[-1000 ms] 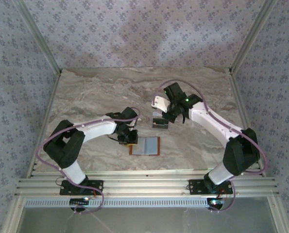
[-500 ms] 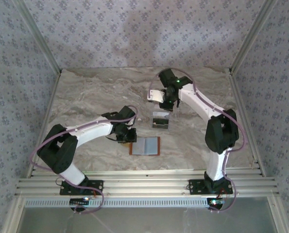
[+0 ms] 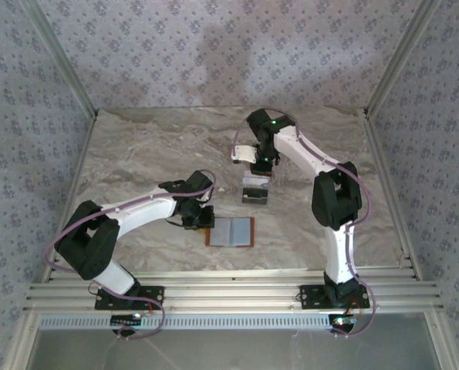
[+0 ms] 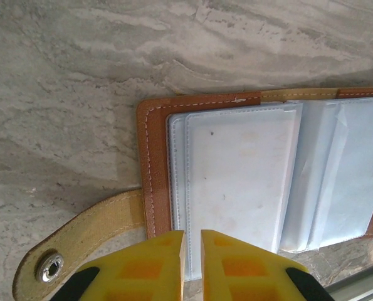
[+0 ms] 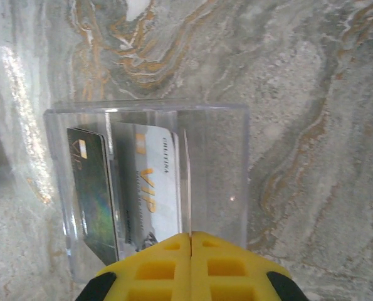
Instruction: Take the credit cards out of the card holder
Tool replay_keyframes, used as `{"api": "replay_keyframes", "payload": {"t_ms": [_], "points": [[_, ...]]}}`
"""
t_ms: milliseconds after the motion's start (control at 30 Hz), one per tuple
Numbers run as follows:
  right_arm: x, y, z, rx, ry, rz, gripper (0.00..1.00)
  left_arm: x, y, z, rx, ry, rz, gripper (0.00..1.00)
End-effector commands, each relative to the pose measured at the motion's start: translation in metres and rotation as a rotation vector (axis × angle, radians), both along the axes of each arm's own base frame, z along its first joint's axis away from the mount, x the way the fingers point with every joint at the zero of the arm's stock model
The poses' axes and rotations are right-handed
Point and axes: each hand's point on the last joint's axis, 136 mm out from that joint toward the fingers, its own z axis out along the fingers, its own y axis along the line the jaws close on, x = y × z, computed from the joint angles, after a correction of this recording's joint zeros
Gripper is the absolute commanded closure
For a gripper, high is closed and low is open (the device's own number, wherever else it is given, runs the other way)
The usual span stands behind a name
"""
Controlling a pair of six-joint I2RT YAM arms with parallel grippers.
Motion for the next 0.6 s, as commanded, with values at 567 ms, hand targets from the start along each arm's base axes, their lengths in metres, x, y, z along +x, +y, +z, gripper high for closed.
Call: {"api": "replay_keyframes", "payload": {"t_ms": [567], "points": [[0.009, 0.001, 0.001, -0.001, 0.034, 0.027, 0.74, -0.006, 0.007, 0.003, 0.012, 0.001, 0.008, 0.84]]}}
